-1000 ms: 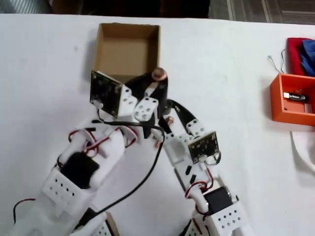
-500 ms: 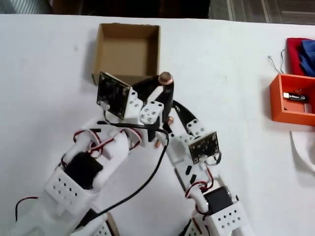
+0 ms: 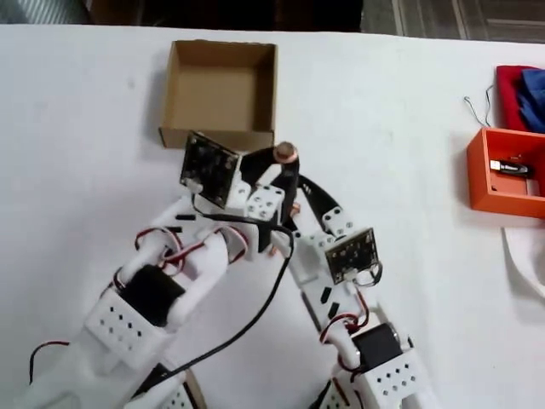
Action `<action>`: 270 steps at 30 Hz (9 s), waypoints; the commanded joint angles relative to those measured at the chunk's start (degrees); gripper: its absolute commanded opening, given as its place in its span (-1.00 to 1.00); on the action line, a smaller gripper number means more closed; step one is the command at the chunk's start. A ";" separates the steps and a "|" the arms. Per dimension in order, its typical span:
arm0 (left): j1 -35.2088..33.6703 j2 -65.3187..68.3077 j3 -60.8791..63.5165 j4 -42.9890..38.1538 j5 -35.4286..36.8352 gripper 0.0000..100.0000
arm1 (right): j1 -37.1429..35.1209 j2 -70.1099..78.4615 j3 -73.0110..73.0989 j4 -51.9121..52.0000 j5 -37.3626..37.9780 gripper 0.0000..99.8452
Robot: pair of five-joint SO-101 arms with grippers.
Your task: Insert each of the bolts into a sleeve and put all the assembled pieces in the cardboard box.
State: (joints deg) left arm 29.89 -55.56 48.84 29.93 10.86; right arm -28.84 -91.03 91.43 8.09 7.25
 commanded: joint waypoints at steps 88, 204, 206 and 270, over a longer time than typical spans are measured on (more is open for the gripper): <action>-68.22 -0.26 23.96 8.18 -29.27 -0.92 | 5.93 112.22 -136.88 58.15 -15.47 -0.95; -61.10 -0.62 35.91 0.44 -41.41 -0.92 | 16.66 165.05 -173.80 51.56 -13.10 -0.96; -61.10 -0.62 35.91 0.44 -41.41 -0.92 | 15.60 167.52 -173.80 50.33 -13.10 -0.96; -61.10 -0.62 35.91 0.44 -41.41 -0.92 | -1.36 163.21 -178.20 45.58 -27.69 -0.96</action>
State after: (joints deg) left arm -31.74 -55.65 84.88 31.43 -30.20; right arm -28.40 72.84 -86.77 54.95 -21.85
